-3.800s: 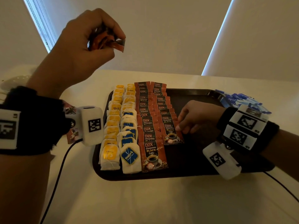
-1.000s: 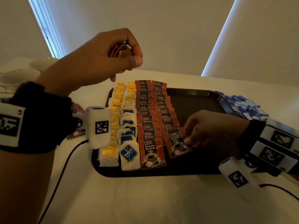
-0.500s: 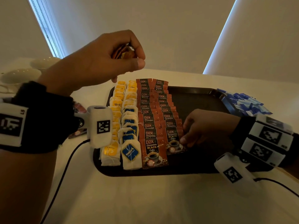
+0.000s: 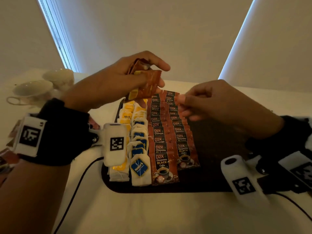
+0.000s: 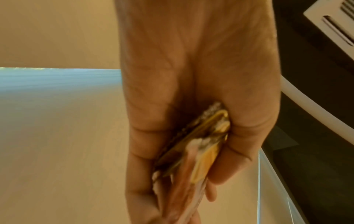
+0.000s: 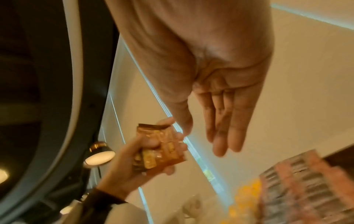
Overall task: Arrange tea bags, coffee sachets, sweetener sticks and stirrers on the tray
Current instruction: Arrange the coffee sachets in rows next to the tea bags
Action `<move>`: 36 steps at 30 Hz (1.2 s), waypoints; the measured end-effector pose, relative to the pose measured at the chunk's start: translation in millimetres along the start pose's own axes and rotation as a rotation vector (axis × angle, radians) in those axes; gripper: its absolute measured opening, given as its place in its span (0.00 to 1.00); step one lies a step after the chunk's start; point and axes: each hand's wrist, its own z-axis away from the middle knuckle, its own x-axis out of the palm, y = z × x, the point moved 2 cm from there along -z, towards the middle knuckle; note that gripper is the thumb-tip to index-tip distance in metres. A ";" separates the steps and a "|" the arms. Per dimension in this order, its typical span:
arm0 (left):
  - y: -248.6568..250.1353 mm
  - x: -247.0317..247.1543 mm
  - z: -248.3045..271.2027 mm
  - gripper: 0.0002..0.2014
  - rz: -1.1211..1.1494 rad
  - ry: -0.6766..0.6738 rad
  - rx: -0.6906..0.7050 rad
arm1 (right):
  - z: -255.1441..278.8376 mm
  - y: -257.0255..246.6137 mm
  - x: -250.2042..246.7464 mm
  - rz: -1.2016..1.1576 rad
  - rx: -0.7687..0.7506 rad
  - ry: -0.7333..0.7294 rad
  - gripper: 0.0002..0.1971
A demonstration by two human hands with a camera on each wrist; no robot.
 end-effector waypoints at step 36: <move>-13.5 7.0 -7.8 0.15 -0.307 -0.153 0.089 | 10.8 4.6 16.1 -0.428 0.124 -0.023 0.04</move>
